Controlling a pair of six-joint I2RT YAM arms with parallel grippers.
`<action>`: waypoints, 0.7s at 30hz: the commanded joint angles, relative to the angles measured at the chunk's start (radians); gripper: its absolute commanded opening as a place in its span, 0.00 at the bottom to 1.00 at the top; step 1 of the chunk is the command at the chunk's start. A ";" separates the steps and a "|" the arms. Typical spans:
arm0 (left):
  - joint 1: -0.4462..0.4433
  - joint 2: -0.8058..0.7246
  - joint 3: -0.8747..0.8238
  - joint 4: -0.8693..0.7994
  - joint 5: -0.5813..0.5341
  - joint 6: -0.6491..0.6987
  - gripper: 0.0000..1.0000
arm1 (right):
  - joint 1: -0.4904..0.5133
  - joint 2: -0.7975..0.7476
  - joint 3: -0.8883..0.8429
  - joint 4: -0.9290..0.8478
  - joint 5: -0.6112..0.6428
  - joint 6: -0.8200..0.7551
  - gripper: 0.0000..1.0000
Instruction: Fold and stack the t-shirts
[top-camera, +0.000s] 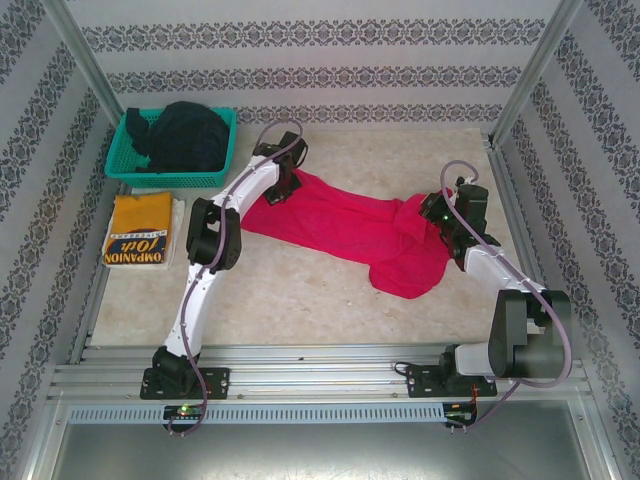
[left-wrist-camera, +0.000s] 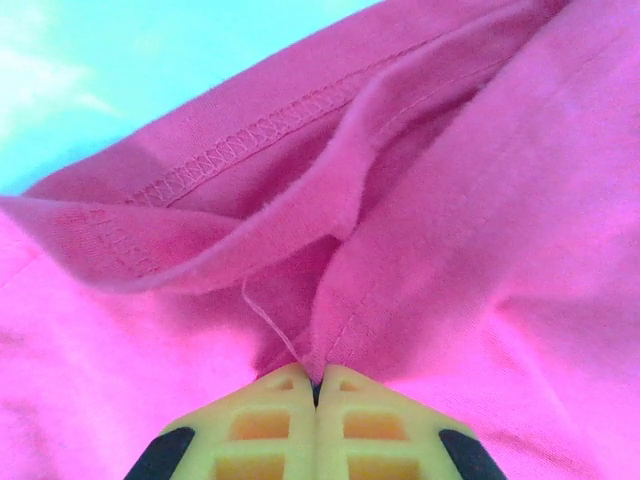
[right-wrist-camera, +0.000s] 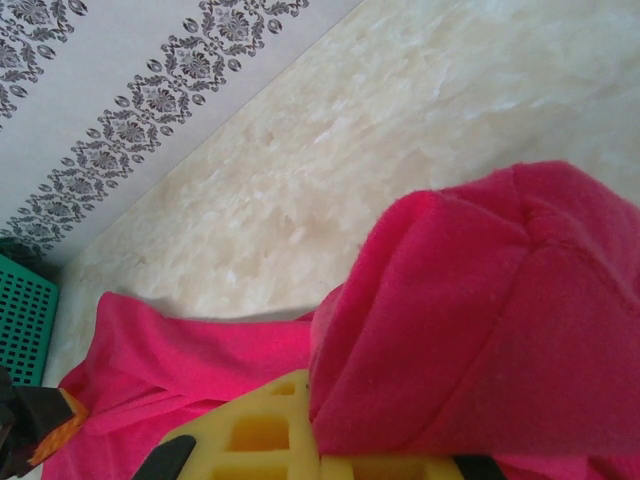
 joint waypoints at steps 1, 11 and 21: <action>-0.005 -0.114 0.006 -0.044 -0.031 0.030 0.00 | -0.004 0.004 0.000 0.038 -0.019 0.016 0.00; -0.005 -0.233 -0.002 -0.013 -0.040 0.070 0.00 | -0.004 -0.068 0.066 -0.005 -0.016 0.000 0.00; 0.049 -0.489 -0.165 0.021 -0.068 0.095 0.00 | -0.007 -0.353 0.118 -0.119 0.015 -0.056 0.00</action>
